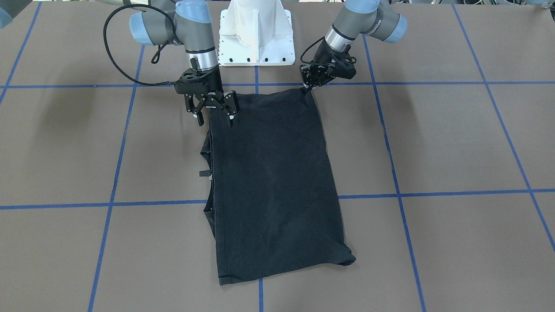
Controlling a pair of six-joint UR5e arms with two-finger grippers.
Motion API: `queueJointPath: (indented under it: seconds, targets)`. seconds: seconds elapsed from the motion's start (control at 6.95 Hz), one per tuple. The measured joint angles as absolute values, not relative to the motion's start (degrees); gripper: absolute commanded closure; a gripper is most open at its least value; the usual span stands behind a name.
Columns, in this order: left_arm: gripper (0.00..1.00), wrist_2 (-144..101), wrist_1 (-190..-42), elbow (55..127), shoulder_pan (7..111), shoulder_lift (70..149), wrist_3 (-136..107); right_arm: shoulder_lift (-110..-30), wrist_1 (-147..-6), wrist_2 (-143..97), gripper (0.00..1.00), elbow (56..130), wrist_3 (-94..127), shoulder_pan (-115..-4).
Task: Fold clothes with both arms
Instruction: 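Grasp the shirt's near edge with both grippers at its two corners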
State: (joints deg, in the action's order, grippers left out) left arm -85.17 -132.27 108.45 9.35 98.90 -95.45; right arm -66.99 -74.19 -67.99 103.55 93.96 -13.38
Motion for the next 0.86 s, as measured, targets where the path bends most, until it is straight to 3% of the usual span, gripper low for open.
queueJointPath:
  seconds: [0.72,0.86]
  targets:
    - [1.00,-85.2,-132.3,108.5,9.1,99.0,-95.4,-66.9,-74.2,-66.6,0.22,101.1,86.5,-14.3]
    - [1.00,-85.2,-132.3,108.5,9.1,99.0,-95.4,-66.9,-74.2,-66.6,0.22,101.0,86.4,-14.2]
